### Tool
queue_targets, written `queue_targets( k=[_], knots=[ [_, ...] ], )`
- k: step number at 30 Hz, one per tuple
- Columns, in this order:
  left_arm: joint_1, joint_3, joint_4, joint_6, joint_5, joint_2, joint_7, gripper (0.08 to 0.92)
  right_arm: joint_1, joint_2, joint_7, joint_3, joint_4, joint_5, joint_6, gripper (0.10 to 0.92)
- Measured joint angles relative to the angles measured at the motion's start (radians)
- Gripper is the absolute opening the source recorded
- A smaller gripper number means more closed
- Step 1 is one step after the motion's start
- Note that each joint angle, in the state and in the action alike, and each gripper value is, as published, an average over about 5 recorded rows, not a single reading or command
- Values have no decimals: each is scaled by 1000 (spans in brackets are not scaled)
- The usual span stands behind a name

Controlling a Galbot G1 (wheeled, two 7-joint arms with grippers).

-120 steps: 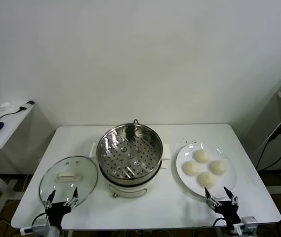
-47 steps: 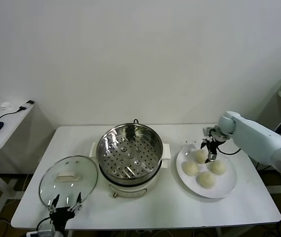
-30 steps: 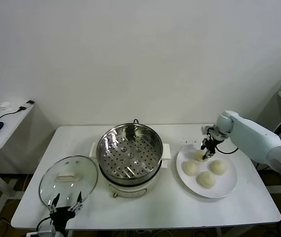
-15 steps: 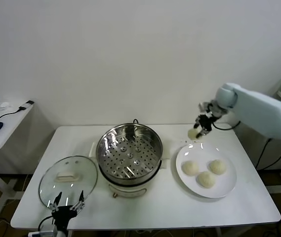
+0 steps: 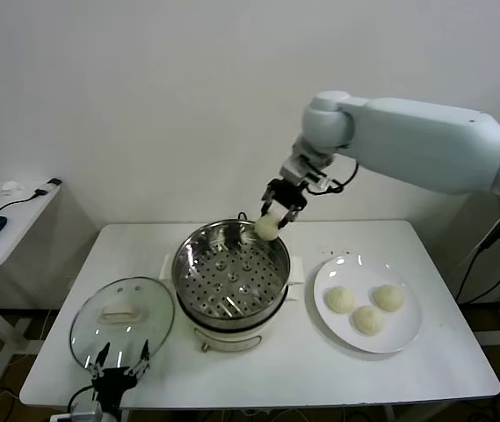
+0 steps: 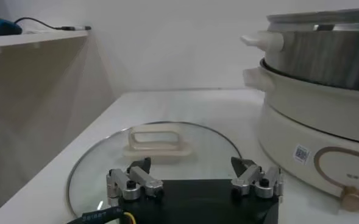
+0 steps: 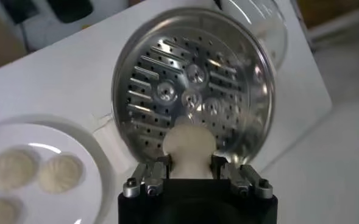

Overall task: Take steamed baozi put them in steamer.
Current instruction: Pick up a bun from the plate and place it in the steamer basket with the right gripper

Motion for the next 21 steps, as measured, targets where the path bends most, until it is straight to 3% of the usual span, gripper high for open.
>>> queue_targets(
  k=[11, 21],
  knots=[
    [1, 15, 12, -5, 9, -5, -6, 823, -193, 119, 81, 74, -147, -293, 141, 475],
    [0, 15, 25, -14, 9, -5, -9, 823, -299, 217, 124, 141, -334, -408, 212, 476]
  ],
)
